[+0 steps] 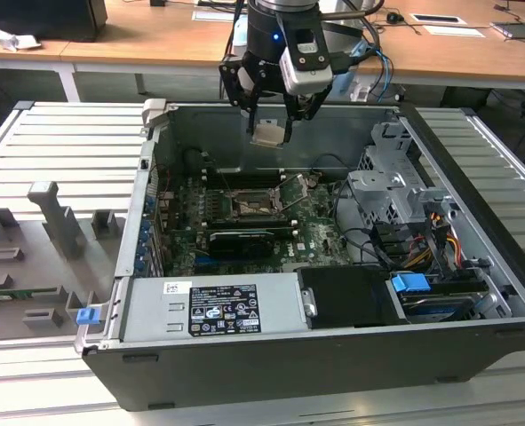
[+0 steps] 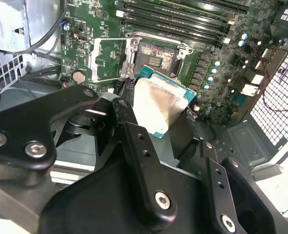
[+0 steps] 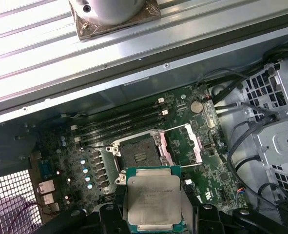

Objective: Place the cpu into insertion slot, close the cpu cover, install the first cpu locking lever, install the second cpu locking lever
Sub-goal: 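Place the cpu into insertion slot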

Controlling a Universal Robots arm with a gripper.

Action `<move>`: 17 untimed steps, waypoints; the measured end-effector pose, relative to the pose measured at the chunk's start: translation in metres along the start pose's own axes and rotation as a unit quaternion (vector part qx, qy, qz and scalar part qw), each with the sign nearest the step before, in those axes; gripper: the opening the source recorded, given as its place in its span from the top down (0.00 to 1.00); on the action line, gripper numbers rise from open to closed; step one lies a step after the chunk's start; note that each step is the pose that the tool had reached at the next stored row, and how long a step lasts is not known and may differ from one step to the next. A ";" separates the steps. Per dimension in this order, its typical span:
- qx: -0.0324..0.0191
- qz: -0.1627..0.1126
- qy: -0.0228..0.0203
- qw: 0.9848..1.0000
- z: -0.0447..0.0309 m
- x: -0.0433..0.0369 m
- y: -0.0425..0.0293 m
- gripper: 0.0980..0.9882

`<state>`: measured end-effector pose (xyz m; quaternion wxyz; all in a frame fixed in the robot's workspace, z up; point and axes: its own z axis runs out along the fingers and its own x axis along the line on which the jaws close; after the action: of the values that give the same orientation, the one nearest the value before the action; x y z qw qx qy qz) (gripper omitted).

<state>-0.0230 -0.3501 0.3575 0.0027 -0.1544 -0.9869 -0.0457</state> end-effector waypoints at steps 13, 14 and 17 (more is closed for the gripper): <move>0.000 0.017 -0.002 1.000 0.0001 0.0000 0.0000 0.52; 0.000 0.020 -0.002 1.000 0.0001 0.0000 0.0000 0.52; 0.000 0.030 -0.003 1.000 0.0001 0.0000 0.0000 0.52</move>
<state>-0.0230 -0.3501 0.3574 0.0013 -0.1839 -0.9819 -0.0456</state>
